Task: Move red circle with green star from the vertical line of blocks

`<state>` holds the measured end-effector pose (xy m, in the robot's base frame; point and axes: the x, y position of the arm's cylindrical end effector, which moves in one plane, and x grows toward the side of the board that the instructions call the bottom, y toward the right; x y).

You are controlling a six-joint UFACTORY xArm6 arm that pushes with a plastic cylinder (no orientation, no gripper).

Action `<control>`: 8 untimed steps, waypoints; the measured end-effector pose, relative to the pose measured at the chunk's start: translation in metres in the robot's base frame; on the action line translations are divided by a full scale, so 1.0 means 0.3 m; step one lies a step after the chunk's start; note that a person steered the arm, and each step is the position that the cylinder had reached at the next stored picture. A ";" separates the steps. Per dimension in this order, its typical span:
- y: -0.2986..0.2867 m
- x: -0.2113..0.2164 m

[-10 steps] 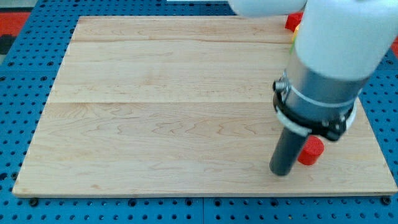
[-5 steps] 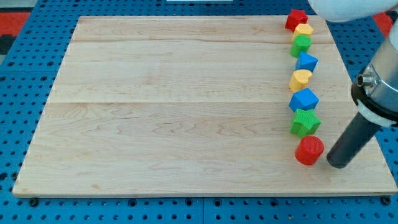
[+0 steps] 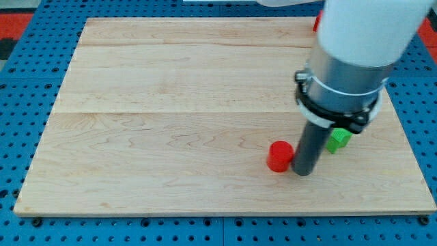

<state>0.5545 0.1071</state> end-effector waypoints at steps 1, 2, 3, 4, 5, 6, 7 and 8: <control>-0.093 -0.012; -0.178 -0.040; -0.164 -0.031; -0.016 0.047; 0.102 0.062; 0.208 0.061; 0.299 0.026; 0.344 -0.039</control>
<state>0.5429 0.2102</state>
